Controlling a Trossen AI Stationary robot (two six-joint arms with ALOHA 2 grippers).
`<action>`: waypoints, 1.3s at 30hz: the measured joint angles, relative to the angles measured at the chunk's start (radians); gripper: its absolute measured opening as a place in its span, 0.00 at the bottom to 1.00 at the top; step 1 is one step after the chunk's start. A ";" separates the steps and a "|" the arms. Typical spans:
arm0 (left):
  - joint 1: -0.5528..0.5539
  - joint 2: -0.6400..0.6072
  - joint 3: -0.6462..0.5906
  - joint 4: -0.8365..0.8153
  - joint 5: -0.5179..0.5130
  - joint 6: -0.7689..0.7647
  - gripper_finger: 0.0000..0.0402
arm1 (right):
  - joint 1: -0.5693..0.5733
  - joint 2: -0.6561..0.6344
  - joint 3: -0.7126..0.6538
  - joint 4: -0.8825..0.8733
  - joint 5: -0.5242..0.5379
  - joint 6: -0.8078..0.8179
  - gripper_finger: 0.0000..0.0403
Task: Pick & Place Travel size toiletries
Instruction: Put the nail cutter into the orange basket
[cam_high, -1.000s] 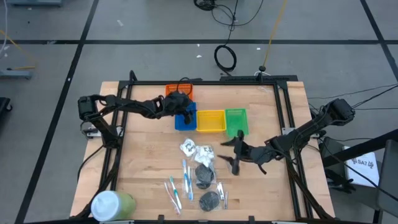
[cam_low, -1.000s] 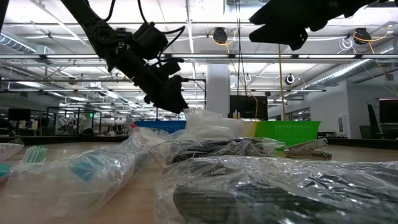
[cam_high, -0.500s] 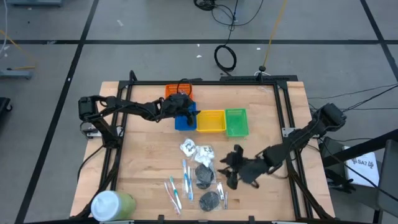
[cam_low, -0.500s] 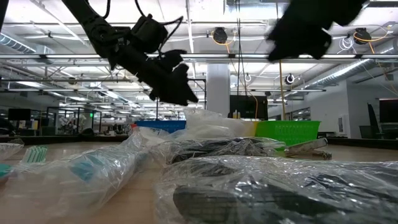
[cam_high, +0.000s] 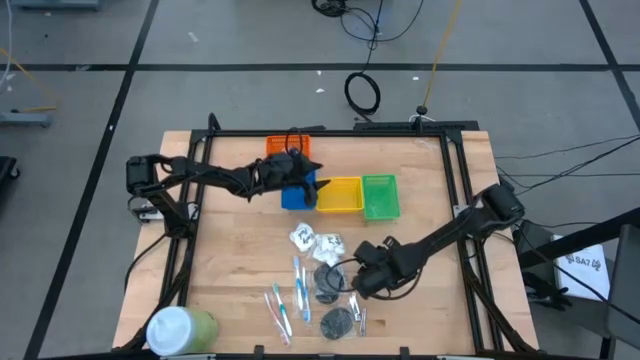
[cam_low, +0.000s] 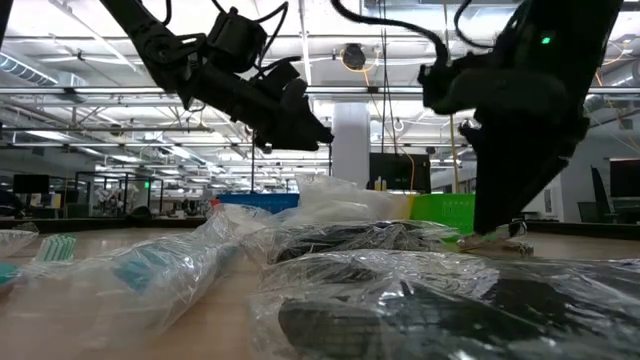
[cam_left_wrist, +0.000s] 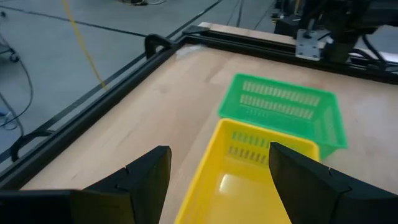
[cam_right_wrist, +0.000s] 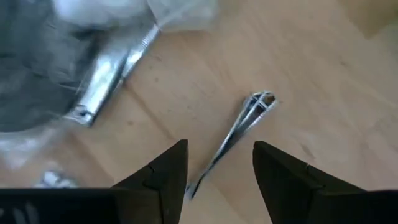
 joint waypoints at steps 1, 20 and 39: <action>-0.004 0.000 0.000 0.003 0.000 0.000 0.66 | -0.001 0.006 -0.001 0.015 -0.005 0.000 0.42; -0.017 0.000 0.000 0.032 0.000 -0.026 0.66 | -0.004 0.009 -0.119 0.103 -0.051 0.128 0.39; -0.030 0.000 0.000 0.033 0.138 -0.148 0.66 | 0.003 -0.048 -0.128 0.096 0.039 -0.048 0.03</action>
